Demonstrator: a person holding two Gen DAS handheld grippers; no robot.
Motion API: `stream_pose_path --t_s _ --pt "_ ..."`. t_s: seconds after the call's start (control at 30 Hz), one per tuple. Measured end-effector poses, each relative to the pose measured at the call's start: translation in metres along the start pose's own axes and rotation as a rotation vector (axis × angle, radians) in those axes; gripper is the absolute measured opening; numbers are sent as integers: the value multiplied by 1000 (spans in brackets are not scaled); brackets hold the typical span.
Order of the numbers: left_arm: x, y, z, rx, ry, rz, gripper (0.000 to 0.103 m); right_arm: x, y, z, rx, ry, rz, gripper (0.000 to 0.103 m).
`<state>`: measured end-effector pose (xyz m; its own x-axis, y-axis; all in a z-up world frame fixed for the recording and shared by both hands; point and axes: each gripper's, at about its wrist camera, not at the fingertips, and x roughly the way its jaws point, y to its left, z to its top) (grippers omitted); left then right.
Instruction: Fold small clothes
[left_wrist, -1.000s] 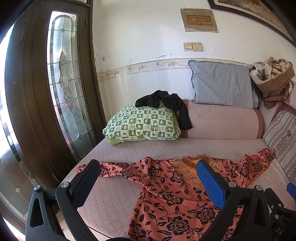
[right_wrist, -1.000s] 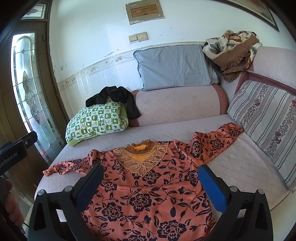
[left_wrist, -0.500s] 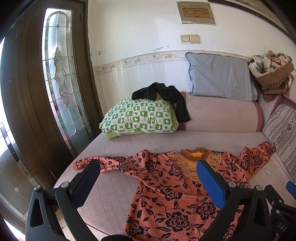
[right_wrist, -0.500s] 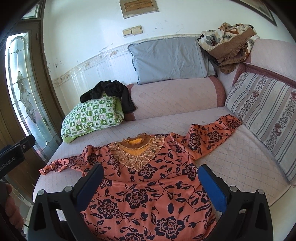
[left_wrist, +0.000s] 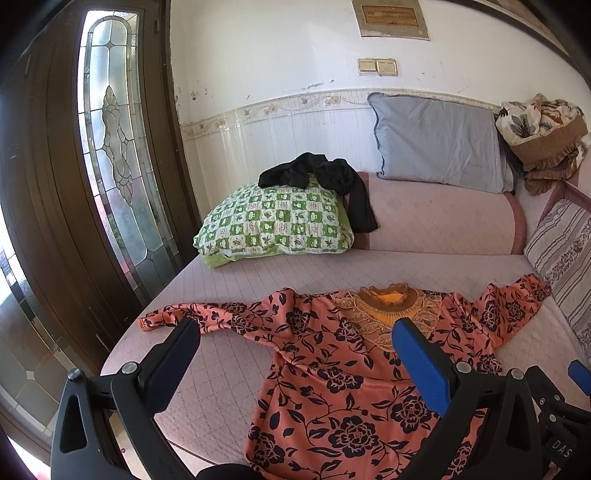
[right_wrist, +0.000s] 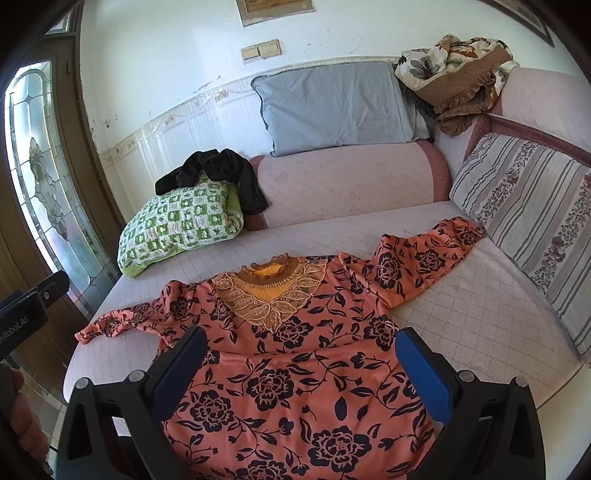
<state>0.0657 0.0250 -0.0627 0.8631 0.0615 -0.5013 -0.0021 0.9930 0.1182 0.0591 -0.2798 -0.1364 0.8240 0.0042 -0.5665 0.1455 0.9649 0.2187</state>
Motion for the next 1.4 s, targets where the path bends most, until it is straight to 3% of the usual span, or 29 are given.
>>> stream_pose_path --t_s 0.5,0.6,0.67,0.77,0.83,1.0,1.1,1.17,1.27,1.4 --pt "18 -7 -6 10 20 -3 103 20 -9 -4 20 39 -9 103" --pt "40 -15 -11 30 35 -13 103 30 -21 -4 35 42 -3 103" --pt "73 -24 -21 48 95 -54 103 43 -38 -4 73 53 31 103" --pt "131 -40 -47 91 196 -66 103 67 -85 -5 206 65 87 103" --pt "167 -53 -68 120 263 -72 103 83 -122 -5 293 62 80 103" --pt "221 -81 -102 170 287 -68 103 123 -207 9 459 33 34 102" --pt "245 -96 -116 218 348 -99 103 157 -260 30 544 11 11 93" --pt "267 -106 -133 230 469 -117 103 179 -289 43 577 2 -17 83" --pt "273 -96 -135 94 468 -152 103 217 -331 59 675 0 -36 73" --pt "276 -95 -139 79 456 -168 103 263 -382 75 799 -18 -74 69"
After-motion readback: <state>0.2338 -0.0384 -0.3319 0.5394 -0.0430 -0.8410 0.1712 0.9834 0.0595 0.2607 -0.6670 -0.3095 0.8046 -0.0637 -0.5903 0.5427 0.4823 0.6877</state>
